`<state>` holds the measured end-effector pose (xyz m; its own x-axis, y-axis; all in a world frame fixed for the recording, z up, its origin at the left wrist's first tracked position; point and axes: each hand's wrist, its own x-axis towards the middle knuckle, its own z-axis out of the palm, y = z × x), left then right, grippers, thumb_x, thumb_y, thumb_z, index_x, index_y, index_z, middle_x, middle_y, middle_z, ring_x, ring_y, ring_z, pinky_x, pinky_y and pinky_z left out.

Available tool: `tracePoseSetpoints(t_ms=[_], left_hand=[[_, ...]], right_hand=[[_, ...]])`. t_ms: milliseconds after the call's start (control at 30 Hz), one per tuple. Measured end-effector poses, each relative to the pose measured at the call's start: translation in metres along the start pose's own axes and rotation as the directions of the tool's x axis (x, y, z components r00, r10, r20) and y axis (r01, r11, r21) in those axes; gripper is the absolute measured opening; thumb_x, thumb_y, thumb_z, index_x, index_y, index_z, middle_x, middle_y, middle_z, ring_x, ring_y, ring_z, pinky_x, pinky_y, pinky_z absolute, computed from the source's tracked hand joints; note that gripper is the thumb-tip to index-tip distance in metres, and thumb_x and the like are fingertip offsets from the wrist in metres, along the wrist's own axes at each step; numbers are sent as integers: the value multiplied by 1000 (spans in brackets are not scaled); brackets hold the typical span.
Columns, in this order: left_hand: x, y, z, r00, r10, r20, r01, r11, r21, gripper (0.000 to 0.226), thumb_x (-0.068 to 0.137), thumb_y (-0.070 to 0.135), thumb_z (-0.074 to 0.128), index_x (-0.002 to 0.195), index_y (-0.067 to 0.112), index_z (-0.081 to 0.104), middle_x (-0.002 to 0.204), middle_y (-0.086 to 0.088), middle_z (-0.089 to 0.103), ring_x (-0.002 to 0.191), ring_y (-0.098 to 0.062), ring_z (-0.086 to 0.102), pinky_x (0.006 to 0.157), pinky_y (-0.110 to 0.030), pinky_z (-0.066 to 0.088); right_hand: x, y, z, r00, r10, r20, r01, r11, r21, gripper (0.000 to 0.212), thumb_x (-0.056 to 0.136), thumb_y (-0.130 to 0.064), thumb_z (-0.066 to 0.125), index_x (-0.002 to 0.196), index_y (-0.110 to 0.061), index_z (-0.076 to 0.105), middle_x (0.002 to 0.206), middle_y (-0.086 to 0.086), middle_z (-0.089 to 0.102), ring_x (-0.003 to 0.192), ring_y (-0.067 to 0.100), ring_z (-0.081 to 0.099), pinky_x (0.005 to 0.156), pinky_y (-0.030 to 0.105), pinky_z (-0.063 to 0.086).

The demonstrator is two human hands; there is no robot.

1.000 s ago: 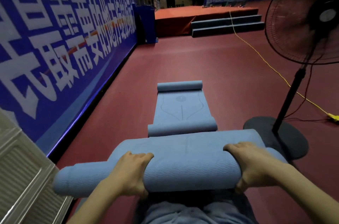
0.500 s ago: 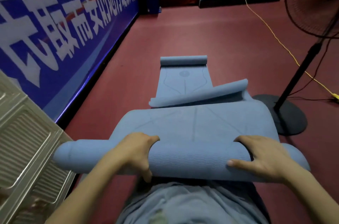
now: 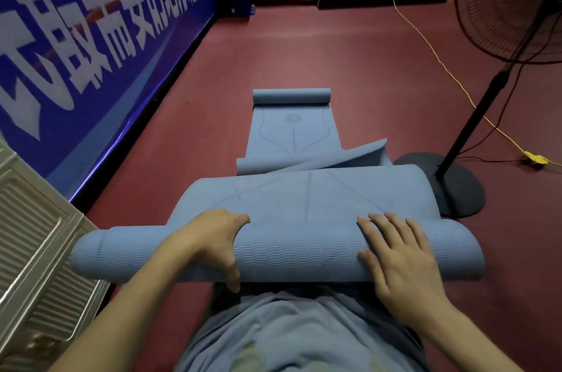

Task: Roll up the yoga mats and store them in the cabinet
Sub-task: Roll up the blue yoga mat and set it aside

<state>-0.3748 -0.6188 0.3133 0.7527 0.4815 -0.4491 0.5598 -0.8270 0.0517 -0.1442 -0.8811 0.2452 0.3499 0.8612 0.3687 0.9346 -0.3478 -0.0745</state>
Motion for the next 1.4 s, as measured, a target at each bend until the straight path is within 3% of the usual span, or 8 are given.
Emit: tracePoseSetpoints(t_ms=[167,300,433,567,733,967,1100,1400], left_hand=[[-3,0,5,1000,0,-27,0,1000,-17,94,33,65,88,116,38,52,113,15,60,105,-12,58,87,-33,51],[-10,5,21,956,125,-266,-106,991,85,111,36,68,70,139,31,49,144,11,38,132,-14,39,108,-30,38],[-18,25,50,869,170,-465,-120,983,135,115,38,50,68,148,20,49,132,0,53,123,-25,54,105,-34,38],[-23,50,70,814,130,-566,-95,991,91,107,46,26,70,149,9,50,142,-8,57,137,-32,52,110,-40,33],[-16,64,78,821,48,-569,-28,999,44,103,46,25,67,145,3,53,146,-13,55,140,-33,50,113,-49,33],[7,44,45,878,77,-472,-41,995,86,127,37,92,58,141,19,57,134,4,63,118,-19,63,97,-39,47],[19,36,25,935,84,-345,-63,995,71,133,44,95,64,155,28,34,151,10,48,135,-16,49,110,-38,34],[24,47,24,911,18,-413,16,997,78,127,50,88,68,155,26,32,146,9,47,134,-17,45,110,-35,30]], right_hand=[[-2,-21,6,994,103,24,-103,995,3,61,98,-50,37,143,-13,56,143,10,54,138,40,43,118,57,26],[4,-21,5,984,158,86,-158,987,-2,66,96,-61,35,140,-17,55,140,6,54,137,38,42,119,57,23],[1,-23,3,984,157,82,-159,987,20,63,95,-61,37,138,-19,55,137,4,53,135,36,44,118,56,25],[-3,-20,1,986,139,88,-143,989,32,62,97,-62,35,140,-21,54,137,1,52,135,32,44,119,54,25],[8,-21,-1,984,145,105,-149,988,32,62,98,-63,32,138,-22,55,135,-1,52,133,29,45,119,52,25],[31,-10,-2,985,11,170,-13,1000,13,106,65,-93,52,143,-20,52,142,1,51,129,28,48,115,57,28],[48,-2,2,940,-16,341,37,998,-54,130,40,-90,61,150,-24,41,145,-1,47,133,25,45,118,51,26],[77,4,-1,909,-45,415,59,998,-22,110,45,-73,66,144,-32,37,134,-7,48,123,21,48,109,35,33]])
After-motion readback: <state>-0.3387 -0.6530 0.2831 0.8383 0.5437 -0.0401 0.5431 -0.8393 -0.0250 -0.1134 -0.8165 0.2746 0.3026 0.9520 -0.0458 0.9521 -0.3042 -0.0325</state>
